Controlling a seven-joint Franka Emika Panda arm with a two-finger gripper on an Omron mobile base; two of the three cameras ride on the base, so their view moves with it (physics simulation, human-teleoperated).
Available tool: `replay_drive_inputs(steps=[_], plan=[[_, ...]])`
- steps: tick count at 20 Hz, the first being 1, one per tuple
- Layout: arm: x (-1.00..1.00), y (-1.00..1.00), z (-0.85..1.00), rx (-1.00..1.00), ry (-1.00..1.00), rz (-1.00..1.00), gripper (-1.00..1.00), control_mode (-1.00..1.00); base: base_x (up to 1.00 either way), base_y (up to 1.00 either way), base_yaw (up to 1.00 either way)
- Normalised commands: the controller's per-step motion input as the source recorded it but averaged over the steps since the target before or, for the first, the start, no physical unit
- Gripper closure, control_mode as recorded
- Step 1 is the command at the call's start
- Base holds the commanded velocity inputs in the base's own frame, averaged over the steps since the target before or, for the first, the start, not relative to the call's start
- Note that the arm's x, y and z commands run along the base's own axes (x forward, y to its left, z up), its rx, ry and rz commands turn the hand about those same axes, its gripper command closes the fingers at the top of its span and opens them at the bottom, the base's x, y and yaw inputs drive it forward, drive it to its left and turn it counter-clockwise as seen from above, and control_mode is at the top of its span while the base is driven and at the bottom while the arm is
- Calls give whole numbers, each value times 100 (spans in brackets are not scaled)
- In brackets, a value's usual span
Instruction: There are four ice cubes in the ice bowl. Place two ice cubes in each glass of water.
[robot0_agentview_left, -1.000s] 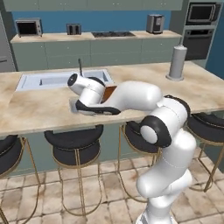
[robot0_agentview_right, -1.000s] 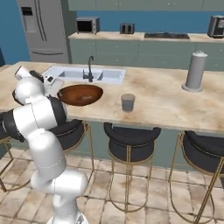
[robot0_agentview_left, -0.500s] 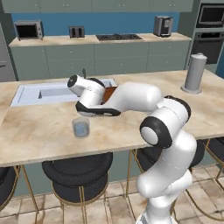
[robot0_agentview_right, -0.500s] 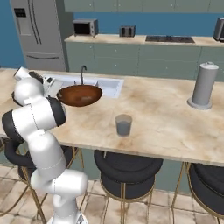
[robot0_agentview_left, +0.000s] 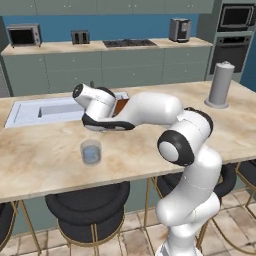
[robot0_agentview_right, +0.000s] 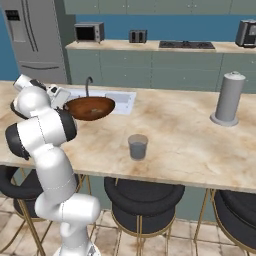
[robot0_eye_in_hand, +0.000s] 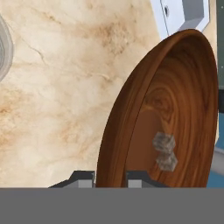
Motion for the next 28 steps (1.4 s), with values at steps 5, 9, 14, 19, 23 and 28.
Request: replay_drive_inputs(steps=[5, 9, 14, 19, 23, 28], plan=[[0, 0, 0, 0, 0, 0, 100, 100, 27, 0, -1], [0, 0, 0, 0, 0, 0, 100, 100, 0, 0, 0], [0, 0, 0, 0, 0, 0, 100, 100, 0, 0, 0], [0, 0, 0, 0, 0, 0, 100, -100, 0, 0, 0], [2, -24, 0, 6, 0, -11, 100, -100, 0, 0, 0], [7, -40, 0, 15, -9, -12, 100, -100, 0, 0, 0]])
